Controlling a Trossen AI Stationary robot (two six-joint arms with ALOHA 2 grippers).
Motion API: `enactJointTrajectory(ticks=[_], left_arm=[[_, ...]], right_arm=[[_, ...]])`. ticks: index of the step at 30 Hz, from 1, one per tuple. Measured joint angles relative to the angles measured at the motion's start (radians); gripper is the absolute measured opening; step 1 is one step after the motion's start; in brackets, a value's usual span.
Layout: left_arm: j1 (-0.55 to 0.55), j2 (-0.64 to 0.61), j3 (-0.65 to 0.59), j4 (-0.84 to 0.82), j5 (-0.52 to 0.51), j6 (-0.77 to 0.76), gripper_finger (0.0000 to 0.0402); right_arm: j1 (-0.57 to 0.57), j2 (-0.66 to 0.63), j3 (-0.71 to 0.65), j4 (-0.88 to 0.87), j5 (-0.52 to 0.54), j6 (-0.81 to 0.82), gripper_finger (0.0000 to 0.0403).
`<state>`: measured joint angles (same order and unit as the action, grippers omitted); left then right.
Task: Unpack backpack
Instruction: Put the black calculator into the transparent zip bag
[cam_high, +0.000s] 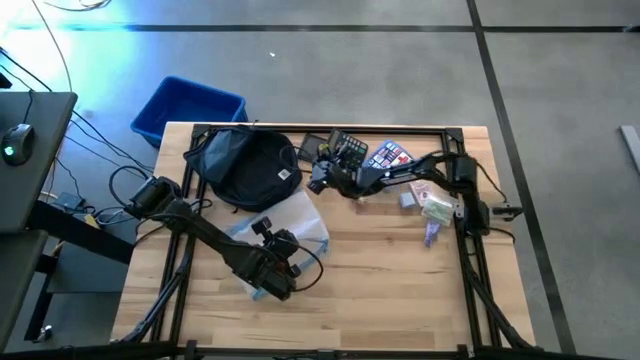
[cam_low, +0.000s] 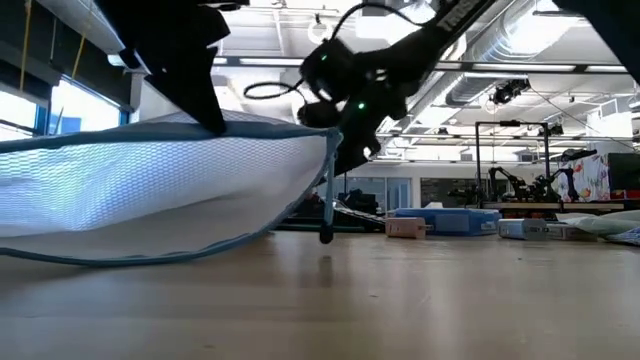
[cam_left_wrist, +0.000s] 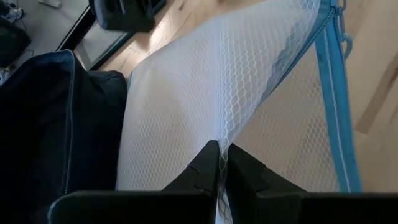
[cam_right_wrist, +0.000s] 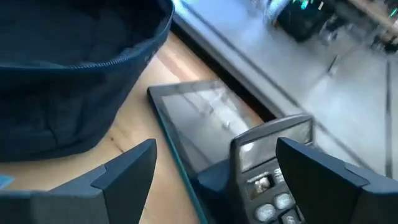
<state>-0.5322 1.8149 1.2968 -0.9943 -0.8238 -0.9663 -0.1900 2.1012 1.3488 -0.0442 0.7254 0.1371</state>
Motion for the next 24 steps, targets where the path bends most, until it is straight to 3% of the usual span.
enactJointTrajectory(ticks=[6, 13, 17, 24], left_arm=[[0.009, 0.000, 0.000, 0.000, 0.004, 0.008, 0.0000], [0.008, 0.000, 0.000, 0.001, 0.006, 0.009, 0.0000], [0.008, 0.000, 0.000, 0.001, 0.006, 0.010, 0.0000], [0.002, 0.000, 0.000, 0.001, 0.006, 0.018, 0.0000]], right_arm=[[-0.065, 0.104, 0.137, -0.242, 0.004, 0.127, 0.0313], [-0.105, 0.126, 0.155, -0.286, -0.021, 0.152, 0.0291], [-0.110, 0.124, 0.156, -0.313, -0.028, 0.151, 0.0230], [-0.068, 0.122, 0.156, -0.332, -0.017, 0.066, 0.0067]])
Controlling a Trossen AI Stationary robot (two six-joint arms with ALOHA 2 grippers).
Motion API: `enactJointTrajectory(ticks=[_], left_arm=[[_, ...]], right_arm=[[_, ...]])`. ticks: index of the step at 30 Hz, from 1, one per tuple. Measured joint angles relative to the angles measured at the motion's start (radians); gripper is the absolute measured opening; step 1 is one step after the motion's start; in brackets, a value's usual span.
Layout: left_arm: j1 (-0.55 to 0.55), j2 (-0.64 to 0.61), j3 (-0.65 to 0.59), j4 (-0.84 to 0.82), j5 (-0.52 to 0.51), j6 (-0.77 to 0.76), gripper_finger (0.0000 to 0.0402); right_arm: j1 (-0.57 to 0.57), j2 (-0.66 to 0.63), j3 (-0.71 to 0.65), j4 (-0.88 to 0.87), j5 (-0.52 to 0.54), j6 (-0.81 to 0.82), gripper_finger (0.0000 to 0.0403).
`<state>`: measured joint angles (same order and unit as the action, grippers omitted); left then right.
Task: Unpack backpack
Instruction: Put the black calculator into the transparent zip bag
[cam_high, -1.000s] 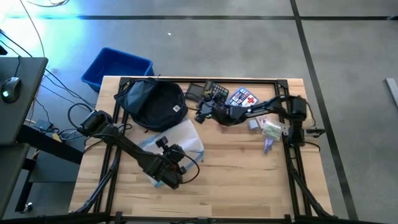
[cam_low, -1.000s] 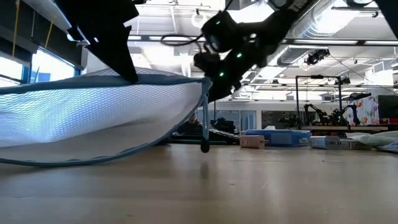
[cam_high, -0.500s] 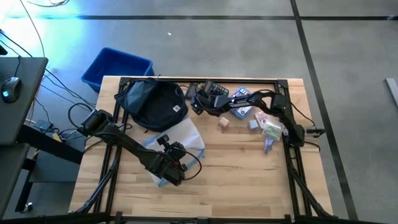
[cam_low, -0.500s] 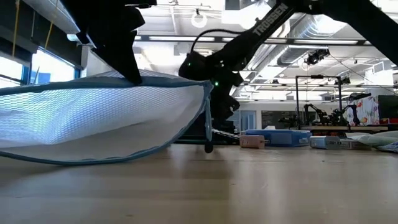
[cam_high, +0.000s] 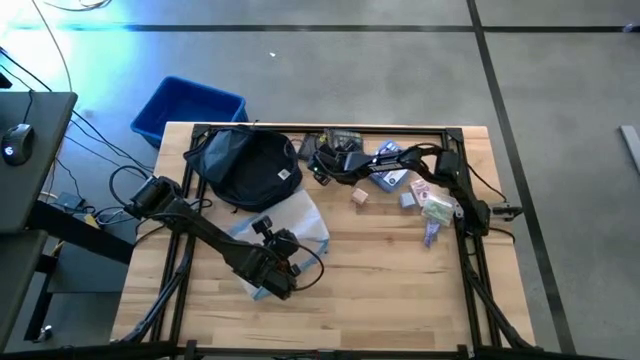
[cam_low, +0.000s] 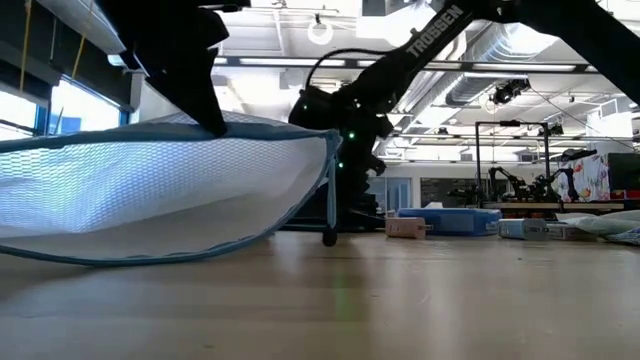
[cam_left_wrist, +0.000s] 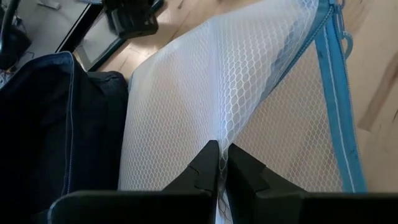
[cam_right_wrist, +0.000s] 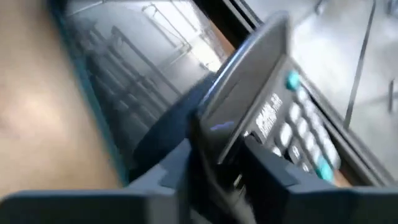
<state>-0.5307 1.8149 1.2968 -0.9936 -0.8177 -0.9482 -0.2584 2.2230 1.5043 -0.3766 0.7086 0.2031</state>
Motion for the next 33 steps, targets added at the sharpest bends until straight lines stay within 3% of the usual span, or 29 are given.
enactJointTrajectory(ticks=[2, 10, 20, 29, 33], left_arm=[[-0.002, 0.000, 0.000, 0.000, 0.000, 0.000, 0.0000], [-0.007, 0.000, 0.000, -0.003, 0.000, 0.000, 0.0000], [-0.023, 0.000, -0.001, -0.004, -0.003, -0.019, 0.0000], [-0.038, 0.000, -0.001, -0.004, 0.001, -0.086, 0.0000], [-0.034, 0.000, -0.001, -0.005, 0.008, -0.137, 0.0000]], right_arm=[[0.022, -0.003, 0.002, 0.001, 0.008, -0.010, 0.0046], [0.162, -0.064, 0.010, -0.063, 0.018, -0.042, 0.0038], [0.410, -0.317, 0.012, -0.264, 0.157, -0.091, 0.0024], [0.744, -0.380, 0.012, -0.463, 0.186, 0.080, 0.0024], [0.930, -0.381, 0.012, -0.492, 0.098, 0.214, 0.0024]])
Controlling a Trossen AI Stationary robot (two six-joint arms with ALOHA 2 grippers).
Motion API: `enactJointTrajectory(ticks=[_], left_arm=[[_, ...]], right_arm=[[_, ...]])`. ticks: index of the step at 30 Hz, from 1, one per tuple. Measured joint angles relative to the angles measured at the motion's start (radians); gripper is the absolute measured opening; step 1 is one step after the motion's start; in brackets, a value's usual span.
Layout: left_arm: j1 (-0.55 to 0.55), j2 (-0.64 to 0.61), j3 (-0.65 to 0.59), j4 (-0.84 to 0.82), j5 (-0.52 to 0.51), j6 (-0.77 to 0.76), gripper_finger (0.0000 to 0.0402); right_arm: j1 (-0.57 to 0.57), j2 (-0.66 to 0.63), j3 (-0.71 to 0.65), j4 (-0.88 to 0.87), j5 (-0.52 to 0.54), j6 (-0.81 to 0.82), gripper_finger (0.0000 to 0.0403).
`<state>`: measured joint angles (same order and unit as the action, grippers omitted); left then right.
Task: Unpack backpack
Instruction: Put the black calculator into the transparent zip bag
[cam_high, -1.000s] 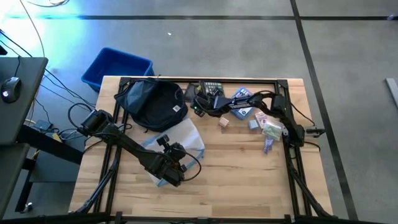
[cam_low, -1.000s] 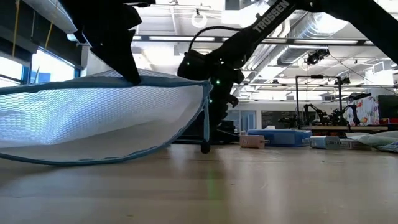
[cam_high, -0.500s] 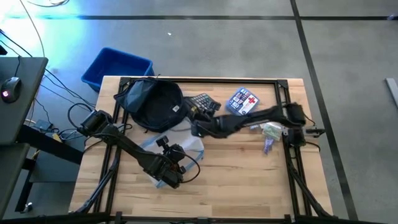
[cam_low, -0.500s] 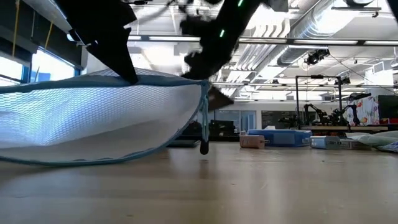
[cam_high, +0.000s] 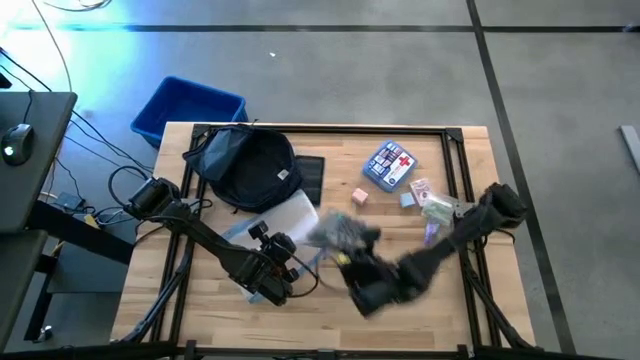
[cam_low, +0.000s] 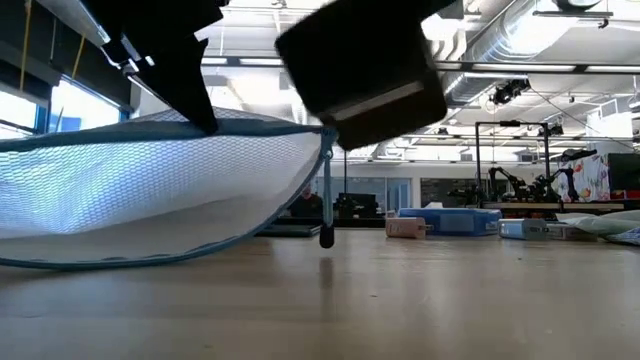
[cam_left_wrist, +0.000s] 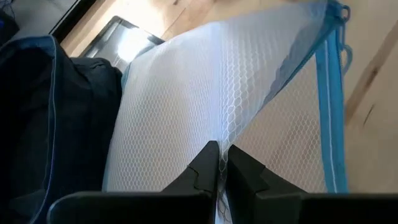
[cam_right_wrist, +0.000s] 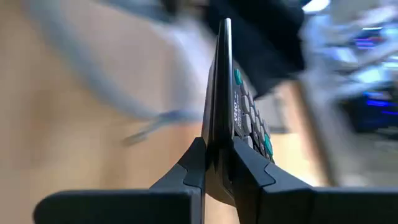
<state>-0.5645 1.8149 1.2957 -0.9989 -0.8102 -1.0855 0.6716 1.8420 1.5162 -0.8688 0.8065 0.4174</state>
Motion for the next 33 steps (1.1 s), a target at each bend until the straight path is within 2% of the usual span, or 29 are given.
enactJointTrajectory(ticks=[3, 5, 8, 11, 15, 19, 24, 27, 33], left_arm=[[0.009, 0.000, 0.000, 0.001, -0.001, -0.030, 0.0000], [0.018, 0.000, 0.000, 0.004, 0.000, -0.036, 0.0000], [0.039, 0.000, 0.001, 0.017, 0.006, -0.047, 0.0000], [0.057, 0.000, 0.016, 0.043, 0.062, -0.020, 0.0000], [0.062, 0.000, 0.044, 0.079, 0.120, 0.025, 0.0000], [0.060, 0.000, 0.074, 0.085, 0.148, 0.049, 0.0000], [0.060, 0.000, 0.084, 0.136, 0.150, 0.098, 0.0000], [0.060, 0.000, 0.084, 0.149, 0.159, 0.124, 0.0000], [0.059, 0.000, 0.076, 0.121, 0.159, 0.118, 0.0000]], right_arm=[[0.128, 0.000, -0.036, 0.096, -0.066, 0.046, 0.0024], [0.181, 0.012, -0.067, 0.209, -0.087, -0.004, 0.0024], [0.190, 0.056, -0.115, 0.415, -0.053, -0.132, 0.0024], [0.154, 0.128, -0.125, 0.527, 0.025, -0.266, 0.0024], [0.073, 0.203, -0.124, 0.557, 0.112, -0.427, 0.0024], [-0.011, 0.244, -0.123, 0.564, 0.099, -0.496, 0.0024], [-0.123, 0.266, -0.122, 0.672, -0.014, -0.648, 0.0025], [-0.185, 0.285, -0.122, 0.776, -0.066, -0.720, 0.0046], [-0.270, 0.313, -0.122, 0.835, -0.181, -0.726, 0.0087]])
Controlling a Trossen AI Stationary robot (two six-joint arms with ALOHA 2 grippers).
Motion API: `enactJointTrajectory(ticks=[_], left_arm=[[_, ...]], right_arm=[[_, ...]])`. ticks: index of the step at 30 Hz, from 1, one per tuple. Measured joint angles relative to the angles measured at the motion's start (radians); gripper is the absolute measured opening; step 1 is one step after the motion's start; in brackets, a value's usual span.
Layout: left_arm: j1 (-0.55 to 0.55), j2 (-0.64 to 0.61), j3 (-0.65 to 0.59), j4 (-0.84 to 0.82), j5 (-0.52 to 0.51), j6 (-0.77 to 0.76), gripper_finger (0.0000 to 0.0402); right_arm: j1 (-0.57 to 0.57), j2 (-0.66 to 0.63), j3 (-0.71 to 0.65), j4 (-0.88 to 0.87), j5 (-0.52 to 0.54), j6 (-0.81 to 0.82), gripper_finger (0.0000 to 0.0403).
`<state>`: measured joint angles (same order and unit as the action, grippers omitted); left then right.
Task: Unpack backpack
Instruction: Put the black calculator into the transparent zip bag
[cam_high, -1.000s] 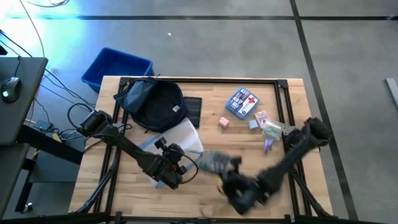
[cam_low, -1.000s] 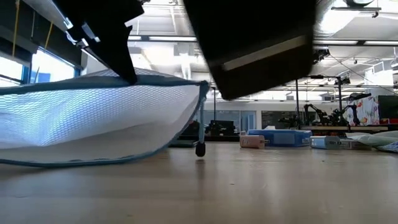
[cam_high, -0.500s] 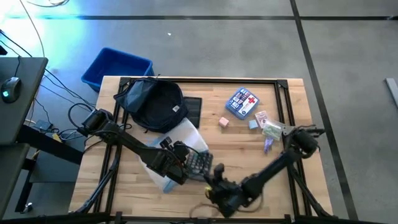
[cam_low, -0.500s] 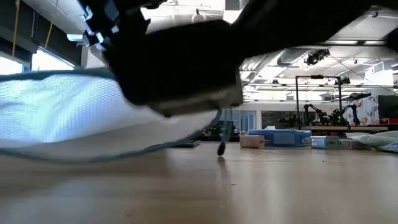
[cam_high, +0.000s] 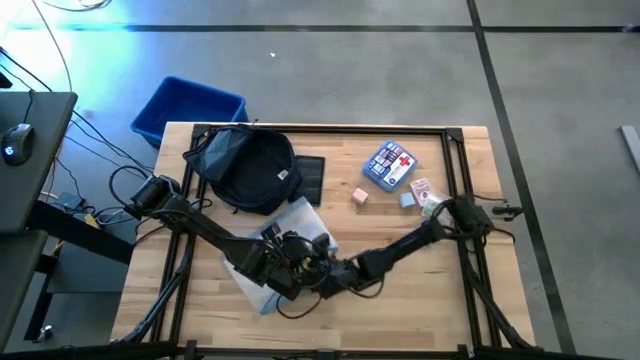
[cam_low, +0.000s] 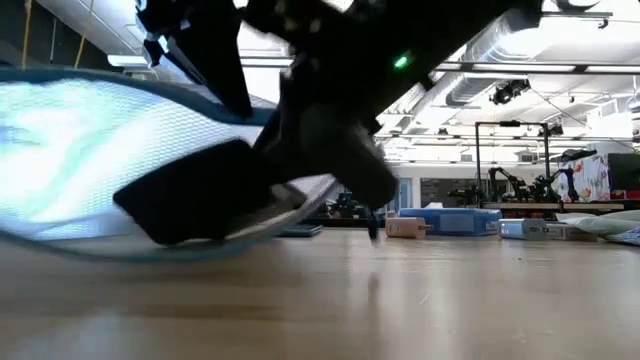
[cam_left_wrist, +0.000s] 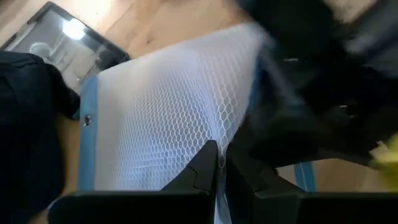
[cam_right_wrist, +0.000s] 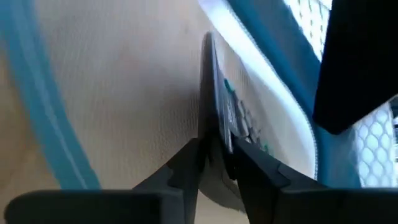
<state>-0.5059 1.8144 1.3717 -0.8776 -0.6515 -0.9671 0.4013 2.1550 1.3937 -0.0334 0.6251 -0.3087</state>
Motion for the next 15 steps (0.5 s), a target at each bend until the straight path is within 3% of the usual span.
enactJointTrajectory(ticks=[5, 11, 15], left_arm=[[0.001, 0.005, -0.001, -0.009, -0.018, -0.015, 0.0000], [-0.008, 0.005, 0.000, -0.010, -0.036, -0.016, 0.0000], [-0.006, 0.006, -0.001, -0.017, -0.049, -0.021, 0.0000]], right_arm=[[-0.015, 0.000, 0.000, 0.000, -0.158, 0.022, 0.0116], [0.034, -0.002, 0.000, -0.018, -0.140, 0.067, 0.0167], [0.083, -0.006, 0.003, -0.020, -0.136, 0.122, 0.0173]])
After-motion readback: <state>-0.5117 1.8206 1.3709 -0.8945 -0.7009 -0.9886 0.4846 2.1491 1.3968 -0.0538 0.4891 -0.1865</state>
